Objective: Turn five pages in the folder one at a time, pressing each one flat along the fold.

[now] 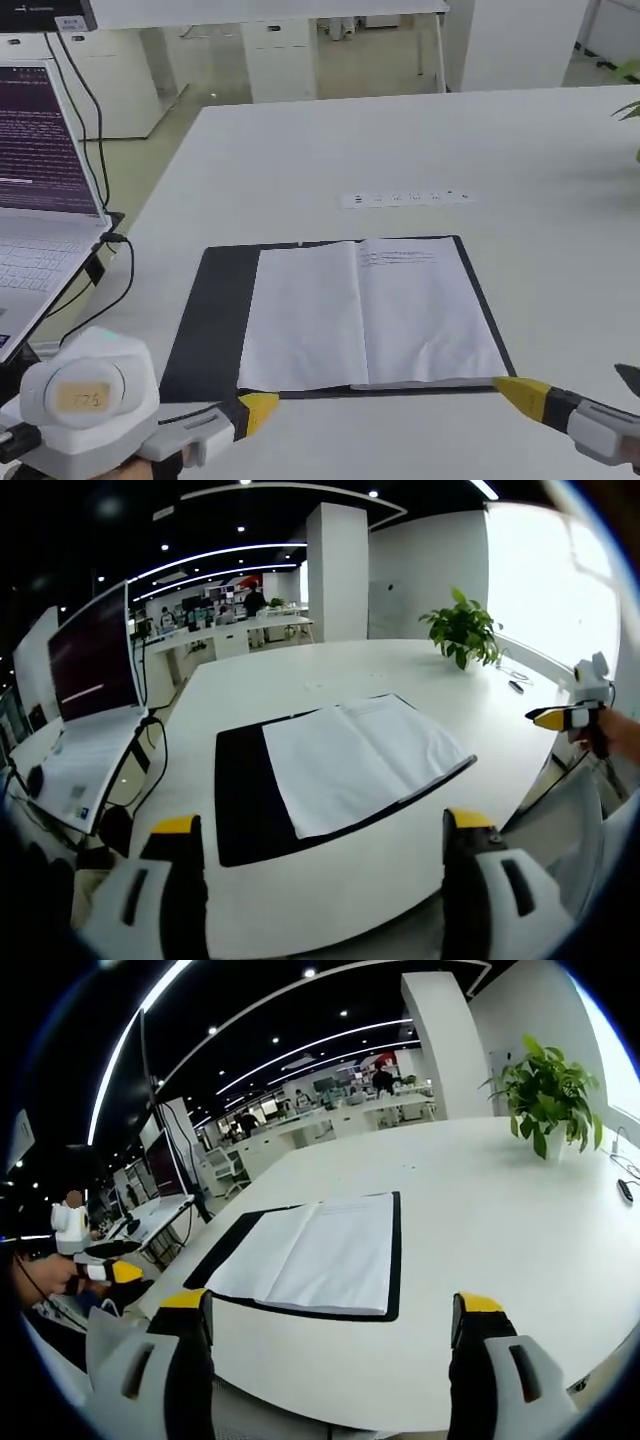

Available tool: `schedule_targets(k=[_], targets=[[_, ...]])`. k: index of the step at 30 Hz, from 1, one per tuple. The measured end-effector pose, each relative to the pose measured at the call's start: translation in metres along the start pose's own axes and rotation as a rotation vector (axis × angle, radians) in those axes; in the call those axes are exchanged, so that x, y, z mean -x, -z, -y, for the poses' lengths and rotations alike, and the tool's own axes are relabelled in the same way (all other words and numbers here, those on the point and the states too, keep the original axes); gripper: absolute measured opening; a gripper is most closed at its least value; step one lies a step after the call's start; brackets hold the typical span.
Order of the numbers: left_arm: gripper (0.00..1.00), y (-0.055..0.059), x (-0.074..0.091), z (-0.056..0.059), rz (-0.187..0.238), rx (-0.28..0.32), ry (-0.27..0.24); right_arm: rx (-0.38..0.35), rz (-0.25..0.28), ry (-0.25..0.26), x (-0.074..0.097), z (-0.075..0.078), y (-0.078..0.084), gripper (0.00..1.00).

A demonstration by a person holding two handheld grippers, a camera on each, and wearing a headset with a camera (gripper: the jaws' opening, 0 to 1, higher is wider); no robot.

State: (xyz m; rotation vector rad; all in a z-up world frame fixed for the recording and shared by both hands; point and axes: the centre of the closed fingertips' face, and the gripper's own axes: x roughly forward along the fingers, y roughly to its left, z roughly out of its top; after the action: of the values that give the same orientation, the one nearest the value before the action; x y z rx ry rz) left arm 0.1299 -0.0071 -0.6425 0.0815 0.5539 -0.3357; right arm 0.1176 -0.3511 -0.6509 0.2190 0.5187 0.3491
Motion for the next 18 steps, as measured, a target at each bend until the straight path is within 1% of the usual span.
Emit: schedule_targets(k=[3, 8, 11, 14, 17, 18], targets=[[0.99, -0.003, -0.007, 0.007, 0.0, -0.013, 0.018, -0.008, 0.003, 0.001, 0.0, 0.0, 0.001, 0.98], [0.99, -0.006, -0.022, 0.014, -0.007, -0.034, 0.037, -0.009, 0.007, -0.001, 0.0, 0.0, 0.0, 0.98], [0.99, -0.009, -0.029, 0.018, -0.008, -0.033, 0.048, -0.014, 0.011, 0.003, 0.001, 0.0, -0.001, 0.97], [0.99, -0.012, -0.039, 0.026, -0.01, -0.052, 0.069, -0.018, 0.013, 0.006, 0.001, 0.001, -0.001, 0.97], [0.99, -0.012, -0.049, 0.033, -0.019, -0.067, 0.091, -0.021, 0.018, 0.007, 0.002, 0.0, 0.0, 0.97], [0.99, -0.013, -0.054, 0.036, -0.014, -0.077, 0.1, -0.02, 0.019, 0.005, 0.003, -0.001, 0.0, 0.96]])
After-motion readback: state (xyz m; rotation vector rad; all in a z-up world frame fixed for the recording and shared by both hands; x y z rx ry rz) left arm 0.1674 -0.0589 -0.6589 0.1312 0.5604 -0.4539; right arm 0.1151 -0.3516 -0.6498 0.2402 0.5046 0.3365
